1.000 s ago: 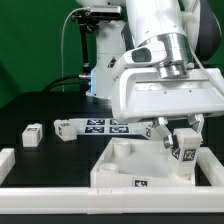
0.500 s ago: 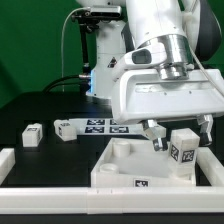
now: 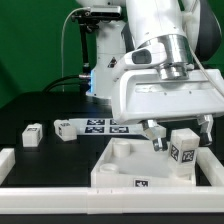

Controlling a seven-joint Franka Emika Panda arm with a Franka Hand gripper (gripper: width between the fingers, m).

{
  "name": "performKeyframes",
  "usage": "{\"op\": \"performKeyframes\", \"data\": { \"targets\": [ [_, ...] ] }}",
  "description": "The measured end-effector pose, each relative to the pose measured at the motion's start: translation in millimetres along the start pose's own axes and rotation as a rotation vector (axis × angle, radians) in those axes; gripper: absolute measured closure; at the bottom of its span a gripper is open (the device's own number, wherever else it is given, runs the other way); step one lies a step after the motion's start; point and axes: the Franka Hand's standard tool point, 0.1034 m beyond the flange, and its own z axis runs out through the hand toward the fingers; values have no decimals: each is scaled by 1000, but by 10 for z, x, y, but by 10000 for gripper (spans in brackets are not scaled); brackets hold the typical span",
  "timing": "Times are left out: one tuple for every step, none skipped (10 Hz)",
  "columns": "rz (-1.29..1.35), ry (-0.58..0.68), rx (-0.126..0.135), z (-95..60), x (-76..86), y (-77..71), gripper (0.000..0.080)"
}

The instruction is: Assemble one leg

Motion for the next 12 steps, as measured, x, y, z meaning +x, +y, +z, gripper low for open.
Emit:
{"op": "performKeyframes", "data": {
  "targets": [
    [0, -24, 11, -2, -2, -21, 150],
    [2, -7, -3, -35, 35, 33, 150],
    [11, -15, -3, -41, 43, 50, 150],
    [32, -120, 42, -40, 45, -29, 150],
    [35, -191, 67, -61, 93, -52, 150],
    [55, -284, 96, -44, 88, -78, 150],
    [69, -362, 118, -32, 100, -94, 150],
    [70, -417, 138, -26, 108, -95, 150],
    [67, -518, 174, -42, 80, -117, 150],
    [68, -530, 182, -7, 146, -71, 150],
    [70, -517, 176, 13, 144, -31, 150],
    [72, -517, 175, 11, 142, -17, 150]
  ]
}}
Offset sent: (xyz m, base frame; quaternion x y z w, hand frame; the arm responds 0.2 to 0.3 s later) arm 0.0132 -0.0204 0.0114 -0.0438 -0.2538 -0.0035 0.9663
